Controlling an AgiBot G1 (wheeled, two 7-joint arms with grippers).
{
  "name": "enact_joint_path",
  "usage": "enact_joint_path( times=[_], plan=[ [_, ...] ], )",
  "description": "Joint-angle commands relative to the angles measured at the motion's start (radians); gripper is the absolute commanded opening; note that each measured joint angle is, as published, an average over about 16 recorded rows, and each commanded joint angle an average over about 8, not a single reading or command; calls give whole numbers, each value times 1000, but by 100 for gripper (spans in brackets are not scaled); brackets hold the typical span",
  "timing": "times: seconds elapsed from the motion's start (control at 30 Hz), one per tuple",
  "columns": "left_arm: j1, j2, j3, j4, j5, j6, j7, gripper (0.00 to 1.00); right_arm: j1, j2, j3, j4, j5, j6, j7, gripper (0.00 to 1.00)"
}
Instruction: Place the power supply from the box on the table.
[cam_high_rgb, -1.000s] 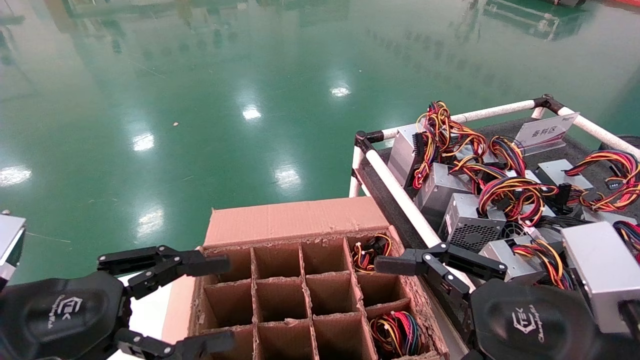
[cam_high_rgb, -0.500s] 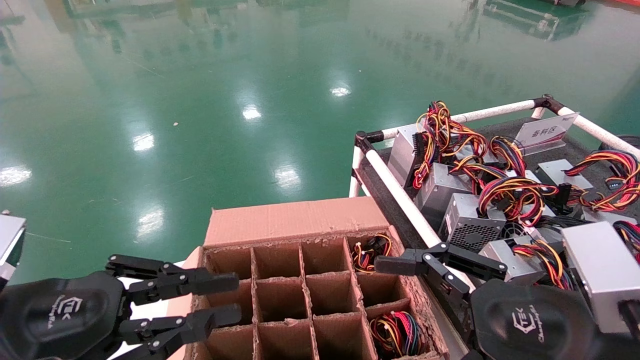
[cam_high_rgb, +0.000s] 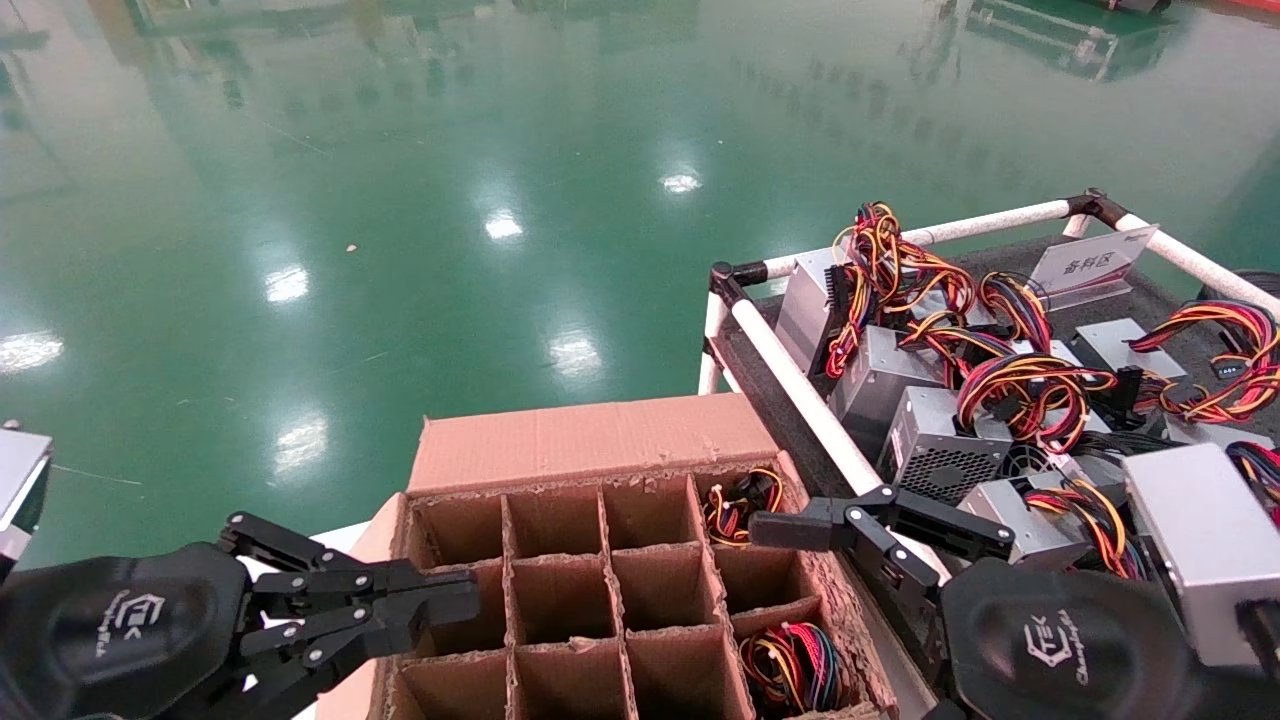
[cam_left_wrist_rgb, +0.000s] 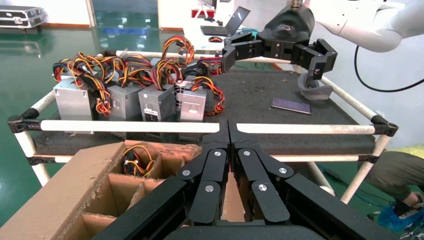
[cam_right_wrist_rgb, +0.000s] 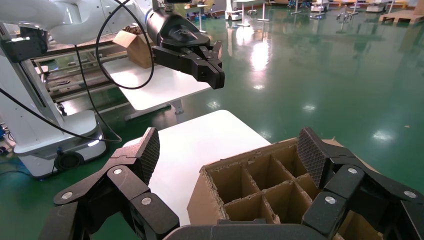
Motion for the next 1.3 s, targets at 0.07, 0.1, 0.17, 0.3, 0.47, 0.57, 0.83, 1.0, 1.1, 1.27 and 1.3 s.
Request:
enact_joint_path(
  times=[0.07, 0.1, 0.17, 0.3, 0.47, 0.57, 0.83, 1.0, 1.1, 1.27, 1.3],
  plan=[
    [0, 0, 0, 0, 0, 0, 0, 100, 0, 0, 0, 0, 0, 0, 0, 100],
    [0, 0, 0, 0, 0, 0, 0, 100, 0, 0, 0, 0, 0, 0, 0, 100],
    [0, 0, 0, 0, 0, 0, 0, 100, 0, 0, 0, 0, 0, 0, 0, 100],
    [0, 0, 0, 0, 0, 0, 0, 100, -2, 1, -3, -4, -9, 5, 1, 100],
    [0, 0, 0, 0, 0, 0, 0, 100, -2, 5, -19, -20, -55, 35, 15, 100],
    [0, 0, 0, 0, 0, 0, 0, 100, 0, 11, -33, -31, -96, 60, 30, 100],
    [0, 0, 0, 0, 0, 0, 0, 100, 4, 21, -89, -55, -238, 130, 83, 100],
    [0, 0, 0, 0, 0, 0, 0, 100, 1, 23, -128, -52, -332, 180, 131, 100],
    [0, 0, 0, 0, 0, 0, 0, 100, -1, 24, -148, -45, -384, 212, 166, 100],
    [0, 0, 0, 0, 0, 0, 0, 100, 2, 22, -177, -26, -458, 256, 224, 99],
    [0, 0, 0, 0, 0, 0, 0, 100, 4, 21, -182, -21, -470, 262, 235, 96]
  ],
)
